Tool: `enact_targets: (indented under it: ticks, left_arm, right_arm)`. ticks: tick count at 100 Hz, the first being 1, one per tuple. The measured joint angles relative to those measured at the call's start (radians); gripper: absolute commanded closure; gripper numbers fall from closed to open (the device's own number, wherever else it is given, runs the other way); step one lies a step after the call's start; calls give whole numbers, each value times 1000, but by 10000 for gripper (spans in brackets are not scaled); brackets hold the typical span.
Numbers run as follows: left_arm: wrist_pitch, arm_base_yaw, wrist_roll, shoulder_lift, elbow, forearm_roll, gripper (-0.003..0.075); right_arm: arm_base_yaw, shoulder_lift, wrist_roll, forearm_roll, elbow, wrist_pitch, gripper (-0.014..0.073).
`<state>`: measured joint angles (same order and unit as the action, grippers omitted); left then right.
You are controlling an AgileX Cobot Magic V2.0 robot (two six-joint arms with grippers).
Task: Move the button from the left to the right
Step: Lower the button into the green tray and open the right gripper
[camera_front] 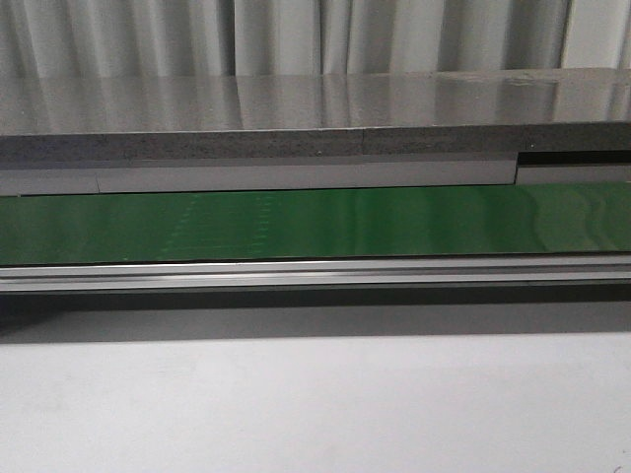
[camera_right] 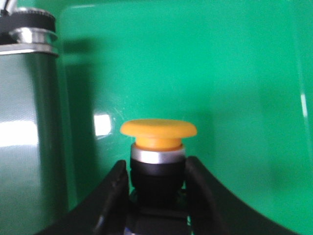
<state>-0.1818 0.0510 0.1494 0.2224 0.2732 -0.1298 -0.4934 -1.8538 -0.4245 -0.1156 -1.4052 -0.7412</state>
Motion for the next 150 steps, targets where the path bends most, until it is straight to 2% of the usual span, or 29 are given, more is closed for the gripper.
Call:
enact_targets:
  ticks: [27,63,120,150]
  left_arm:
    - [0,0,0,0,0,0,740]
    - [0,0,0,0,0,0,740]
    - [0,0,0,0,0,0,740]
    - [0,0,0,0,0,0,740]
  right_arm:
    - [0,-106,-6,-17,-4,29,324]
    - [0,-116,-6,-84,-6,51,324]
    - [0,-123,-6,-128,-8,47,227]
    - [0,-120,-6,-145,-84,4,227]
